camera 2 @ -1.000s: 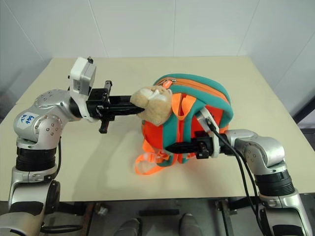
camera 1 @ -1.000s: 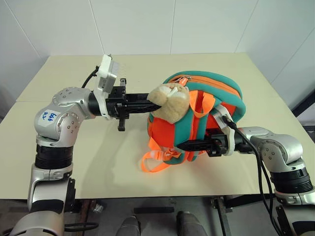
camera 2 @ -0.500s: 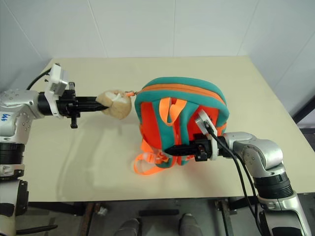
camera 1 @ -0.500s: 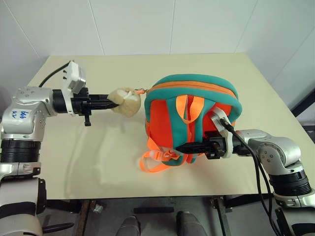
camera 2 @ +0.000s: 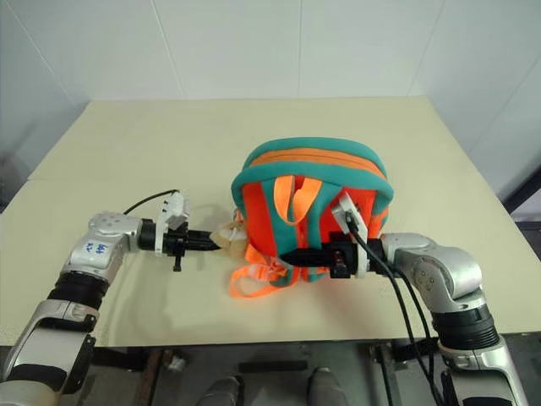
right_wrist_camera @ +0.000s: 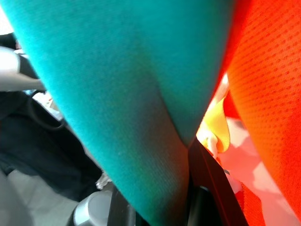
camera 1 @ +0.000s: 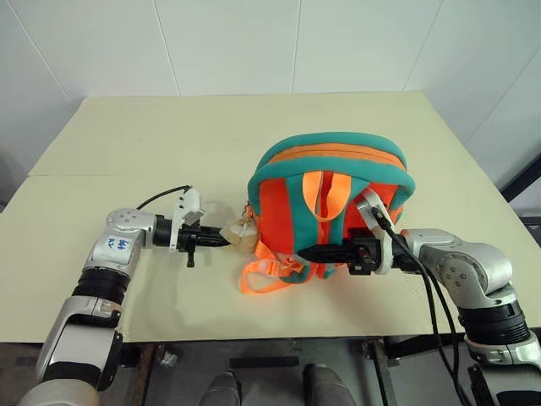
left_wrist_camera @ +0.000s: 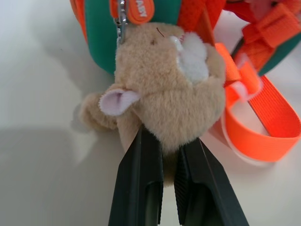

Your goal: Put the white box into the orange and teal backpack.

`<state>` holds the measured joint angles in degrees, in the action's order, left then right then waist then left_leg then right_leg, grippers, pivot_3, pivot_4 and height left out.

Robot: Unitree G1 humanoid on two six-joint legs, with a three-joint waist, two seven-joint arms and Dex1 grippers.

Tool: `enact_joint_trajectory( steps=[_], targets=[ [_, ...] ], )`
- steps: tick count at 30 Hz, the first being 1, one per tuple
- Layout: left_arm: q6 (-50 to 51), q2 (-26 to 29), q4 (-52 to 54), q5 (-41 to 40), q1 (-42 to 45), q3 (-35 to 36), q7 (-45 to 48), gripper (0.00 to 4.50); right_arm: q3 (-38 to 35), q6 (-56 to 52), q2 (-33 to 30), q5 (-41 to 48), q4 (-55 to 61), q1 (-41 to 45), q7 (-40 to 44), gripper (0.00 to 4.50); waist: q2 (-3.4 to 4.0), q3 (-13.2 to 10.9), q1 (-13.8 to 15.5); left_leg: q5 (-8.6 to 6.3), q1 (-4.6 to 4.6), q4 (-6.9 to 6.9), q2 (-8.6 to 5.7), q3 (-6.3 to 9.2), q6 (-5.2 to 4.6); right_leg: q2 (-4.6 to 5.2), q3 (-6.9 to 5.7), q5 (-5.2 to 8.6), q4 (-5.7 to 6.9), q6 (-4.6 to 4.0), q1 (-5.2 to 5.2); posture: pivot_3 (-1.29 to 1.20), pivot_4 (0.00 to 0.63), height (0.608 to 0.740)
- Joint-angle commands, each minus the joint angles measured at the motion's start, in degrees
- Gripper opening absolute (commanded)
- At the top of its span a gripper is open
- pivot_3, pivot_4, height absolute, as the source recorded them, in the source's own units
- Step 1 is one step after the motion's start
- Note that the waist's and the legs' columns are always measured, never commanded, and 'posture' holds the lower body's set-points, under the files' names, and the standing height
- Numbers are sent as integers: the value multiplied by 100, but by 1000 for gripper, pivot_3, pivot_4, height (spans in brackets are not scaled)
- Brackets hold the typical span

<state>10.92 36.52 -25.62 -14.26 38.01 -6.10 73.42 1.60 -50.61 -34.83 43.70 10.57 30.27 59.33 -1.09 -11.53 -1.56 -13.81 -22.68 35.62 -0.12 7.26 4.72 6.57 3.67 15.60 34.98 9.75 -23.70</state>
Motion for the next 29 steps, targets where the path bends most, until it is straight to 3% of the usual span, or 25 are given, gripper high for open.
enact_joint_trajectory(
  steps=[1,6,12,13,15,20,21,29],
  targets=[
    [445,216,1043,-231,-280,184,-55,401,-194,613,38,-376,-18,-66,-242,767,-1,0,3,-1,11,-4,0,-1,-1,0,0,0,-6,0,11,0,150,740],
    [1278,657,2731,-781,-790,880,-418,1960,-617,1261,45,-458,269,-310,-389,2314,-3,-2,-5,-1,18,-14,1,-1,-1,0,0,1,-11,0,16,0,150,740],
    [1522,885,3628,-1057,-1967,1607,-838,3807,-1203,1358,-460,-494,504,-854,-414,4362,-1,-2,-14,-1,33,-44,4,-4,-1,-1,2,7,-16,-9,16,0,150,740],
    [1517,918,3725,-1091,-2180,1739,-885,4100,-1337,1343,-550,-476,492,-951,-433,4500,-1,-2,-16,-1,33,-46,4,-4,-1,0,2,7,-18,-10,16,0,150,740],
    [1465,976,3824,-1135,-2558,2029,-981,4473,-1523,1412,-773,-531,461,-1175,-340,4500,-2,-2,-4,-3,31,-48,4,-6,-3,0,2,9,-24,-12,16,0,150,740],
    [1283,1071,3836,-1216,-3099,2306,-951,4473,-1740,2120,-1337,-994,63,-1663,111,4500,-2,-2,14,-3,37,-47,4,-8,-3,1,1,24,-52,-44,33,0,150,740],
    [1178,1076,3745,-1173,-3042,2257,-938,4473,-1752,2207,-1418,-1045,-134,-1616,180,4500,-2,-2,11,-3,36,-47,4,-11,-3,2,1,50,-64,-98,37,0,150,740],
    [579,1163,2904,-951,-2344,1973,-790,4473,-1730,3164,-1870,-1564,-1090,-1561,729,4500,-2,-2,-3,4,45,-49,5,-15,-13,0,1,26,-97,-102,60,0,150,740]
  ],
)
